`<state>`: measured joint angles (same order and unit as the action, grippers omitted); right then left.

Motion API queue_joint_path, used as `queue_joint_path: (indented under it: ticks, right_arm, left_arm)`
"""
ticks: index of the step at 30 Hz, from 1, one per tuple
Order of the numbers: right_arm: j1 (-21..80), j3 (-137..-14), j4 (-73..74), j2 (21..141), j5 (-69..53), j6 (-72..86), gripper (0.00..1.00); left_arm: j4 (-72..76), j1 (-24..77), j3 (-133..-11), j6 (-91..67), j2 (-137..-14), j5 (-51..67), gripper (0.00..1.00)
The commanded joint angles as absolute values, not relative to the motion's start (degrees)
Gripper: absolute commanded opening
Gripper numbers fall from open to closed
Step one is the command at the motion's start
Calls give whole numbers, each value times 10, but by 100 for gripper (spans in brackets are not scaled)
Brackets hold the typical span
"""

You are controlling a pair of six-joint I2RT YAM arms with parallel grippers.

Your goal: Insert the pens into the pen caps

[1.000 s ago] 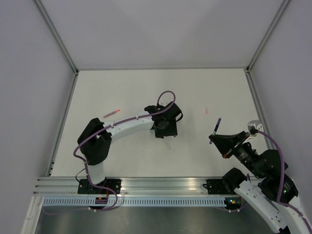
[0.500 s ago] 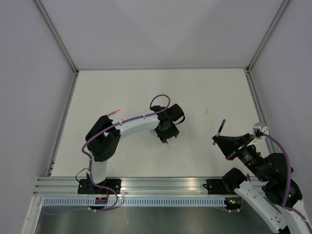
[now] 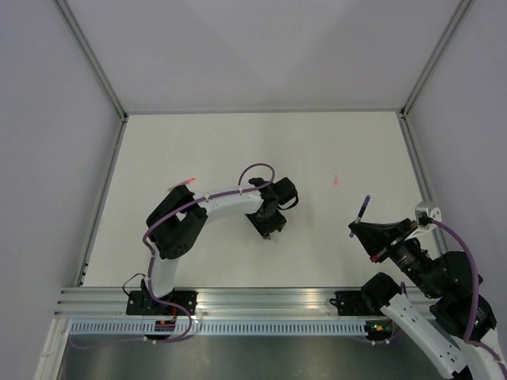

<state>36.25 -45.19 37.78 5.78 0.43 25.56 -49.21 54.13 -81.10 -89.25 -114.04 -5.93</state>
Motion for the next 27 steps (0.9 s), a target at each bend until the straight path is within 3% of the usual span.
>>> queue_joint_path:
  ticks: [1,13,16,22,25,27]
  right_arm:
    - [364,-478,387,55,16,244,0]
    - [364,-498,405,52,28,239,0]
    - [364,-491,401,51,23,244,0]
    - [364,-490,392,55,13,252,0]
    - [364,-483,378,59,4,260,0]
    - [364,-459,365,64,-22,272,0]
  left_arm:
    - [-485,542,-803,-933,-1149,-59,49]
    - [-481,542,-778,-954,-1166,-66,42]
    - [-483,542,-771,-955,-1171,-69,32]
    - [-490,543,-765,-949,-1165,-84,22]
    - [-489,543,-764,-936,-1164,-84,4]
    - [-488,543,-758,-928,-1157,-90,2]
